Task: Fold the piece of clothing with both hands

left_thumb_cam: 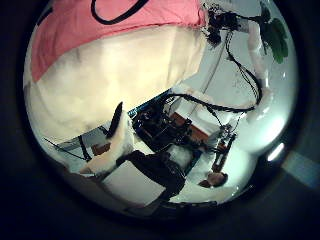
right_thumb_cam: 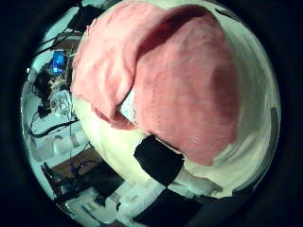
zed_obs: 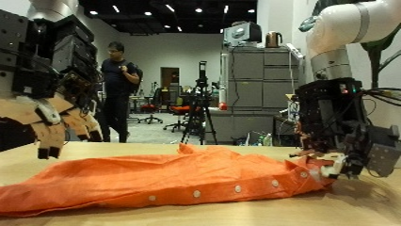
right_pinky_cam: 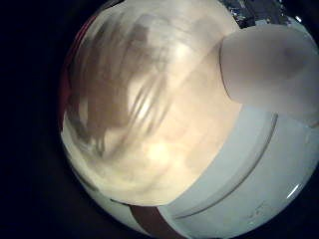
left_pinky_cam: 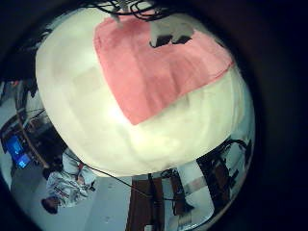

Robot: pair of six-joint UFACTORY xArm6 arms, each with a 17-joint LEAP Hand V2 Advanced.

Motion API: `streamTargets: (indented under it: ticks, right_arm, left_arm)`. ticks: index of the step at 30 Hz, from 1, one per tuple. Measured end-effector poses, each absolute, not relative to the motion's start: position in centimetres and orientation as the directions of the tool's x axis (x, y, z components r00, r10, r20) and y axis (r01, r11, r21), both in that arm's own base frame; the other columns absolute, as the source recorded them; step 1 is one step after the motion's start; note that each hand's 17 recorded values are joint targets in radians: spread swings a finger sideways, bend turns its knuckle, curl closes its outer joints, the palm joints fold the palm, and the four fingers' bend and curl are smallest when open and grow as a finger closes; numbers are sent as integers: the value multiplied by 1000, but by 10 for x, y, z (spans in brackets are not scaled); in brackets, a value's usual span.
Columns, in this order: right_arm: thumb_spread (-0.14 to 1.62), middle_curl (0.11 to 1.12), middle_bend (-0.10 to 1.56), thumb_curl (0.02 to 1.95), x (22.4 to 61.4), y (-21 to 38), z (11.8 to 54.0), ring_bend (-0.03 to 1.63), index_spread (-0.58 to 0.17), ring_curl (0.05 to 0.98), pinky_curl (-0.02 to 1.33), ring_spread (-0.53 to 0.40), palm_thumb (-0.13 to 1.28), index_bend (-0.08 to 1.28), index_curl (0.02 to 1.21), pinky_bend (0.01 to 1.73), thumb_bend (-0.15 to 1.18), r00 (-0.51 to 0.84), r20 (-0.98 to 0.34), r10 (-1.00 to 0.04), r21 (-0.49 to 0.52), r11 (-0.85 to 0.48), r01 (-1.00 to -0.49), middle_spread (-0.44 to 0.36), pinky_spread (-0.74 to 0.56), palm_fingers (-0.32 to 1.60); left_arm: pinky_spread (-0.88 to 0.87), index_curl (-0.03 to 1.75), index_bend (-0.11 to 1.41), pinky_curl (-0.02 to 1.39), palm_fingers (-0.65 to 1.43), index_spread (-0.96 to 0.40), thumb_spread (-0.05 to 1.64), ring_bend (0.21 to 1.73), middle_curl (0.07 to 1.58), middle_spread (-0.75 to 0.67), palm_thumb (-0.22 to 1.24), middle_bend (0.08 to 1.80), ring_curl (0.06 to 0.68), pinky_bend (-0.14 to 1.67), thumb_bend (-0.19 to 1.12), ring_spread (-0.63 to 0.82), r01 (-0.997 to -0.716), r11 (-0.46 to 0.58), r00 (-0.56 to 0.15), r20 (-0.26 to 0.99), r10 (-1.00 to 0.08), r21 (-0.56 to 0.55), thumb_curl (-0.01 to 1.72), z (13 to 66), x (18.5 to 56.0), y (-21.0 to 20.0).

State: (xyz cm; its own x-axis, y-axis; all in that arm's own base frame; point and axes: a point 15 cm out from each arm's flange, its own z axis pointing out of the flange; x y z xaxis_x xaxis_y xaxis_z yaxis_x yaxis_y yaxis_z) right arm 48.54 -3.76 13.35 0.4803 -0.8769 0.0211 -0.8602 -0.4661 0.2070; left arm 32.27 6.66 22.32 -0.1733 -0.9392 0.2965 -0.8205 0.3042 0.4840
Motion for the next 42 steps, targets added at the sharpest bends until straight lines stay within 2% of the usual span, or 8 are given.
streamTargets:
  ticks: [4, 6, 12, 16, 21, 30, 38, 42]
  right_arm:
    - [1153, 373, 355, 290, 473, -34, 129, 664, -219, 306, 309, -128, 496, 175, 263, 310, 9, 502, -5, -865, 269, -485, -832, -52, -58, 652]
    - [1135, 379, 381, 314, 464, -33, 126, 721, -230, 311, 306, -170, 593, 178, 260, 360, 34, 510, -25, -860, 307, -492, -815, -102, -132, 803]
    - [1080, 448, 534, 379, 456, -30, 124, 833, -276, 370, 365, -250, 772, 226, 308, 614, 47, 529, -46, -847, 337, -512, -790, -106, -429, 1246]
    - [1041, 510, 698, 414, 455, -27, 130, 923, -304, 415, 413, -260, 839, 379, 382, 739, 28, 544, -44, -838, 337, -525, -782, -116, -525, 1398]
    - [1006, 563, 848, 462, 438, -32, 139, 1044, -282, 463, 454, -235, 953, 638, 494, 829, 30, 559, -46, -828, 403, -528, -748, -108, -541, 1435]
    - [1010, 655, 1118, 599, 413, -77, 169, 1216, -243, 542, 593, -194, 1137, 969, 629, 1100, 94, 507, -42, -861, 385, -482, -787, -100, -400, 1316]
    - [1040, 720, 1282, 709, 397, -117, 211, 1324, -226, 623, 706, -215, 1131, 1099, 691, 1234, 95, 474, -13, -881, 320, -452, -832, -112, -317, 1150]
    - [1050, 730, 1318, 752, 383, -121, 230, 1340, -223, 648, 740, -220, 1125, 1120, 706, 1245, 92, 475, -29, -879, 329, -458, -826, -111, -297, 1119]
  left_arm:
    - [529, 253, 150, 318, -61, 81, 1097, 393, 235, 388, 559, 173, 212, 260, -21, 589, -822, 305, -176, 296, -939, 480, 378, 225, 323, 67]
    - [529, 253, 150, 319, -61, 81, 1097, 393, 235, 384, 559, 173, 212, 260, -21, 589, -823, 304, -175, 294, -940, 480, 377, 225, 323, 67]
    - [529, 255, 151, 319, -60, 81, 1097, 391, 234, 380, 559, 173, 212, 258, -21, 589, -826, 304, -177, 292, -940, 476, 377, 228, 322, 67]
    - [529, 256, 150, 319, -58, 81, 1097, 390, 236, 380, 559, 174, 212, 257, -21, 589, -827, 303, -178, 290, -940, 475, 377, 229, 323, 67]
    - [529, 256, 152, 320, -58, 81, 1097, 389, 237, 380, 559, 173, 212, 256, -21, 589, -830, 305, -182, 289, -940, 468, 377, 231, 323, 66]
    - [529, 260, 153, 320, -57, 80, 1097, 387, 237, 379, 559, 173, 213, 254, -21, 589, -833, 303, -182, 288, -940, 463, 376, 236, 321, 68]
    - [529, 264, 154, 320, -54, 76, 1097, 384, 236, 377, 559, 173, 213, 251, -21, 589, -839, 289, -170, 284, -944, 460, 376, 241, 316, 83]
    - [529, 265, 154, 321, -53, 76, 1097, 383, 236, 378, 559, 173, 213, 250, -21, 589, -847, 272, -153, 281, -947, 456, 376, 243, 311, 97]
